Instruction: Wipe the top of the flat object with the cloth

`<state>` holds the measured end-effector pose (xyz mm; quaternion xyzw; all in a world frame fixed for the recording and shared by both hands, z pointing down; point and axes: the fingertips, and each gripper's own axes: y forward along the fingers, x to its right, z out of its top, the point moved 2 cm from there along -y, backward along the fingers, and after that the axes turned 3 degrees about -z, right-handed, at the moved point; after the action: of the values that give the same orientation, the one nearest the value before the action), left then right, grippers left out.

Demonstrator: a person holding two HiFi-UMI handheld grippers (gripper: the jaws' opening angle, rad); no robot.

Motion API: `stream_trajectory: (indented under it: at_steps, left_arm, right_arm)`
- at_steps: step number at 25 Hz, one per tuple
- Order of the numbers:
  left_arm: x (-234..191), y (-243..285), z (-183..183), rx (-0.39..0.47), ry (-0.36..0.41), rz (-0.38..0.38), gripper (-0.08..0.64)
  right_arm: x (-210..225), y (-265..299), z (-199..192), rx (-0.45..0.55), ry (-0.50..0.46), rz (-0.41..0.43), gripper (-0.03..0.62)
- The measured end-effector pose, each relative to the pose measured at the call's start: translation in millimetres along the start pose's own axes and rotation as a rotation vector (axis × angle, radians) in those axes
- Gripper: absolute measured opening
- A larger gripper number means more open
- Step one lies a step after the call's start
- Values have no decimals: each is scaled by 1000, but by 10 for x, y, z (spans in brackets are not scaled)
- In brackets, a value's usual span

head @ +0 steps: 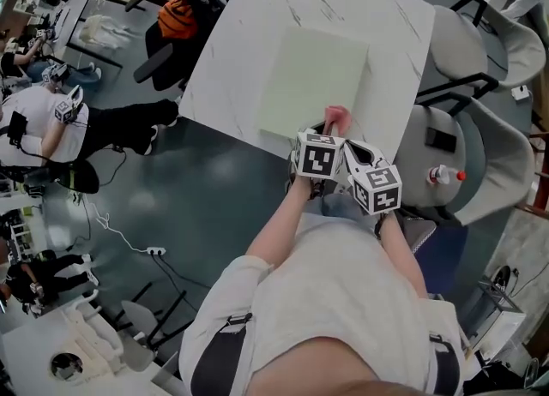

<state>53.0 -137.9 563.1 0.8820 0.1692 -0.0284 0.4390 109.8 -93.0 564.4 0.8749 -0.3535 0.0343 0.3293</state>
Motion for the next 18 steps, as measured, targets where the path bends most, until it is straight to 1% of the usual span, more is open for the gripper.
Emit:
stream_trajectory:
  at_steps: [4,8,11,14,18]
  left_arm:
    - [-12,11,-17,-2,-5,-4,35]
    - [-17,-3,-22,-2,14,-16,35]
    - [-83,-46,-32,-3,13,-33,35]
    - [-234,-91,-30,-8,23,-32,35]
    - [-548,-169,-36,-6,-18,-24,35]
  right_arm:
    - [-148,88,-15,-17,-45,29,9]
    - [-199,135,-19,-43,-89,6,9]
    - [-224,133,-14,-50,-82,-17,9]
    - [-214,127,5,-48,-64,-52,9]
    - [-183,108,-8,-47,-34,-98,9]
